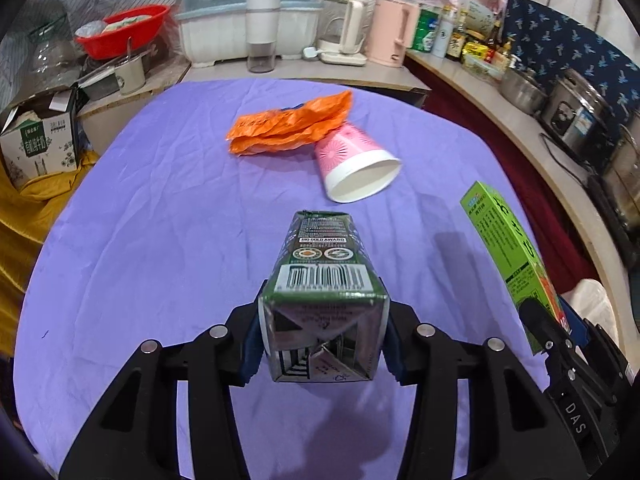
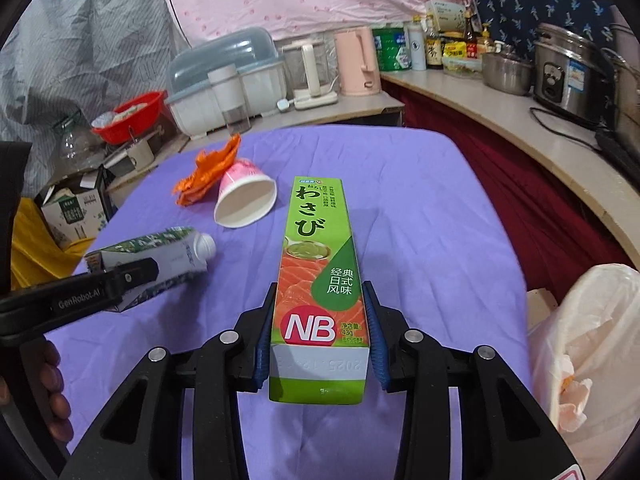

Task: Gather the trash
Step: 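Carry the milk carton and wasabi box over the trash bin with both grippers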

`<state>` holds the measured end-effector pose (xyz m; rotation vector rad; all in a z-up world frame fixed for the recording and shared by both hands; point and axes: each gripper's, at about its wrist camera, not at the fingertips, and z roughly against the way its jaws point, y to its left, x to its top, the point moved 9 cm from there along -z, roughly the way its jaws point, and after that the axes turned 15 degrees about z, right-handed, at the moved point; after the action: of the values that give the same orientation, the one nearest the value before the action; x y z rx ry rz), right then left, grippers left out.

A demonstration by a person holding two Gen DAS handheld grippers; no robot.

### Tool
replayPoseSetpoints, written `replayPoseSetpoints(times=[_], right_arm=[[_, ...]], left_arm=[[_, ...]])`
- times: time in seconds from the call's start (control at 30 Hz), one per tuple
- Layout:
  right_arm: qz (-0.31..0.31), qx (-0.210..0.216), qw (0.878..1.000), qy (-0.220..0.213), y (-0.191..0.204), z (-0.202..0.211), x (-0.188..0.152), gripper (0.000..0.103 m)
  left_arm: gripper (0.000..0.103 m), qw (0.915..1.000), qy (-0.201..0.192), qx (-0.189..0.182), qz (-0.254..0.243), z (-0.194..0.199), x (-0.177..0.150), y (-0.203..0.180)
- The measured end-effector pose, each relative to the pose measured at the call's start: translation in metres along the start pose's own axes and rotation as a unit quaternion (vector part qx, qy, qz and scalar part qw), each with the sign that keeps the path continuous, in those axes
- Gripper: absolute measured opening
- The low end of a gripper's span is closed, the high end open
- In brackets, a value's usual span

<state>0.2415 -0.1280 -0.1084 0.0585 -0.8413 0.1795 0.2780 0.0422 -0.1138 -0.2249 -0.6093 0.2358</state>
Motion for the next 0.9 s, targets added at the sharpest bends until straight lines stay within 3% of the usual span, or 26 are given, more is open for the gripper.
replayPoseSetpoints(times=[0.47,0.9], right_arm=[[-0.057,-0.064,0.994,-0.060,-0.054,0.114,-0.016,0.038],[-0.111,-0.132,0.983,-0.065,-0.121,0.191,-0.077,0.038]], left_arm=[[0.046,0.9935,-0.023,-0.075,-0.083,0.080,-0.051,-0.083],[0.046,0.9781,-0.008,-0.132,-0.160,0.119,-0.115,-0.159]])
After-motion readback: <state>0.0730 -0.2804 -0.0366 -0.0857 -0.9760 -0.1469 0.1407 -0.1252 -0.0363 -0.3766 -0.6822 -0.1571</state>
